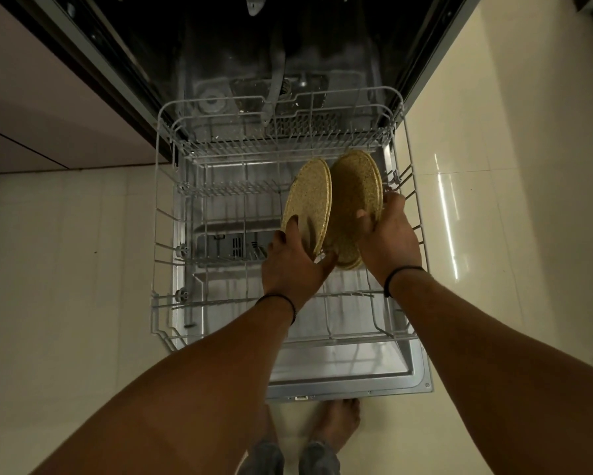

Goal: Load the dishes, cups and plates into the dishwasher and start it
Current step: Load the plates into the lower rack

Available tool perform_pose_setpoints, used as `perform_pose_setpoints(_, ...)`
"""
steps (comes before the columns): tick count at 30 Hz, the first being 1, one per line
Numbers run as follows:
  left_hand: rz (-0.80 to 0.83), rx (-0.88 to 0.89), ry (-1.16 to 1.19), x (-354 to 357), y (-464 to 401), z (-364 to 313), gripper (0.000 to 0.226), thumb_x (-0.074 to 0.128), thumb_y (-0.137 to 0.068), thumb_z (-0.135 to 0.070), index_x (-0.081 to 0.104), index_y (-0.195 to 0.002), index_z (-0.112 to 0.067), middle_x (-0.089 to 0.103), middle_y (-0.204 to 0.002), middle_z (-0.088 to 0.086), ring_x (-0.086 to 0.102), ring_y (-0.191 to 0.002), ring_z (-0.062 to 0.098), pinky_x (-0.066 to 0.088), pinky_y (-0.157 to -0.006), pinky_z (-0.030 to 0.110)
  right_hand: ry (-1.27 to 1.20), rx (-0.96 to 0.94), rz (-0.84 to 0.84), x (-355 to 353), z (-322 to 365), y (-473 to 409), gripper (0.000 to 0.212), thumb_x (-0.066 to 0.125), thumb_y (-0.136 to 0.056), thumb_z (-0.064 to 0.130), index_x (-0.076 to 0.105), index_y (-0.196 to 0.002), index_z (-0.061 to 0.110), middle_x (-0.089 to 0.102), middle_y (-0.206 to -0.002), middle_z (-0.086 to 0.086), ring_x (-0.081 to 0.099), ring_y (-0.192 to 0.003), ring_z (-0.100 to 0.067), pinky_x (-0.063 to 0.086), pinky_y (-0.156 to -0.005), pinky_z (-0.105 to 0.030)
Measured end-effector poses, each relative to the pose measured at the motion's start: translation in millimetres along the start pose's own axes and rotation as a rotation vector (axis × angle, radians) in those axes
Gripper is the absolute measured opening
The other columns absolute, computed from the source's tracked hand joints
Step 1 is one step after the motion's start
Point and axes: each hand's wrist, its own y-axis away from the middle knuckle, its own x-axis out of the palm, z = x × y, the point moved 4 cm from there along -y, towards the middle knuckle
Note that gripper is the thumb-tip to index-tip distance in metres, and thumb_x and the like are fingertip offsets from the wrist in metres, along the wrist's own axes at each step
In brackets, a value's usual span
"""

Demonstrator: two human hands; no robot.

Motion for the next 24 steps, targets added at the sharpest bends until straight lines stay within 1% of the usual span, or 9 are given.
perform_pose_setpoints(4, -0.002, 0.004, -0.016, -9, 10, 3, 0.100, 0.058, -0.073, -0.077, 0.018, -0.148, -0.023, 0.038, -0.138, 0.015, 0.051, -0.118, 0.033, 0.054, -0.085, 0.049, 0.011, -0.001, -0.022, -2, -5, 8, 0.038, 0.051, -0.096, 0.037, 0.037, -0.126, 0.019, 0.061, -0.118, -0.008, 0.063, -0.096, -0.025, 0.048, -0.068, -0.031)
perform_pose_setpoints(8, -0.078, 0.051, -0.114, -33, 21, 0, 0.094, 0.051, -0.077, -0.078, 0.024, -0.146, -0.021, 0.045, -0.132, 0.015, 0.053, -0.112, 0.031, 0.053, -0.084, 0.045, 0.082, -0.014, -0.104, -17, 5, 19, 0.040, 0.056, -0.093, 0.040, 0.043, -0.124, 0.019, 0.057, -0.121, -0.007, 0.054, -0.109, -0.024, 0.049, -0.082, -0.037)
perform_pose_setpoints(11, -0.076, 0.098, -0.223, -63, 23, -8, 0.090, 0.048, -0.083, -0.072, 0.022, -0.148, -0.017, 0.043, -0.135, 0.014, 0.049, -0.117, 0.031, 0.047, -0.088, 0.044, 0.290, -0.143, -0.163, -36, 24, 29, 0.051, 0.052, -0.094, 0.042, 0.042, -0.135, 0.013, 0.052, -0.132, -0.011, 0.049, -0.119, -0.029, 0.046, -0.096, -0.043)
perform_pose_setpoints(12, -0.081, 0.141, -0.275, -80, 24, -14, 0.091, 0.048, -0.083, -0.071, 0.019, -0.150, -0.016, 0.040, -0.139, 0.013, 0.046, -0.121, 0.031, 0.045, -0.092, 0.045, 0.380, -0.206, -0.147, -46, 36, 34, 0.057, 0.049, -0.095, 0.044, 0.038, -0.141, 0.012, 0.047, -0.141, -0.012, 0.044, -0.128, -0.030, 0.041, -0.104, -0.044)
perform_pose_setpoints(14, -0.096, 0.249, -0.401, -111, 27, -24, 0.096, 0.050, -0.081, -0.069, 0.016, -0.152, -0.015, 0.035, -0.147, 0.013, 0.038, -0.132, 0.031, 0.037, -0.104, 0.048, 0.530, -0.278, -0.059, -58, 55, 43, 0.067, 0.041, -0.097, 0.049, 0.024, -0.152, 0.015, 0.026, -0.158, -0.008, 0.023, -0.146, -0.026, 0.022, -0.119, -0.043)
perform_pose_setpoints(17, -0.114, 0.330, -0.494, -177, 46, -39, 0.100, 0.043, -0.080, -0.072, 0.008, -0.155, -0.016, 0.022, -0.158, 0.011, 0.021, -0.145, 0.030, 0.021, -0.117, 0.048, 0.582, -0.351, 0.074, -81, 94, 72, 0.073, 0.037, -0.097, 0.052, 0.009, -0.155, 0.018, 0.009, -0.163, -0.005, 0.005, -0.150, -0.022, 0.006, -0.122, -0.040)
perform_pose_setpoints(19, -0.142, 0.326, -0.500, -228, 67, -48, 0.099, 0.040, -0.081, -0.071, 0.004, -0.155, -0.017, 0.016, -0.161, 0.009, 0.013, -0.148, 0.027, 0.014, -0.120, 0.047, 0.589, -0.397, 0.117, -98, 126, 94, 0.075, 0.040, -0.097, 0.052, 0.008, -0.155, 0.019, 0.006, -0.163, -0.004, 0.003, -0.151, -0.022, 0.005, -0.122, -0.042)
perform_pose_setpoints(21, -0.155, 0.303, -0.503, -278, 94, -54, 0.097, 0.039, -0.084, -0.070, 0.001, -0.156, -0.017, 0.009, -0.163, 0.006, 0.005, -0.150, 0.024, 0.009, -0.121, 0.046, 0.596, -0.450, 0.137, -114, 163, 118, 0.077, 0.046, -0.094, 0.051, 0.011, -0.156, 0.018, 0.010, -0.163, -0.004, 0.005, -0.151, -0.022, 0.009, -0.123, -0.043)
perform_pose_setpoints(24, -0.201, 0.222, -0.514, -359, 152, -50, 0.095, 0.037, -0.086, -0.068, -0.001, -0.156, -0.017, 0.004, -0.164, 0.005, 0.001, -0.150, 0.022, 0.007, -0.121, 0.046, 0.576, -0.529, 0.184, -131, 232, 168, 0.077, 0.047, -0.094, 0.050, 0.014, -0.155, 0.017, 0.012, -0.163, -0.004, 0.006, -0.151, -0.022, 0.005, -0.122, -0.040)
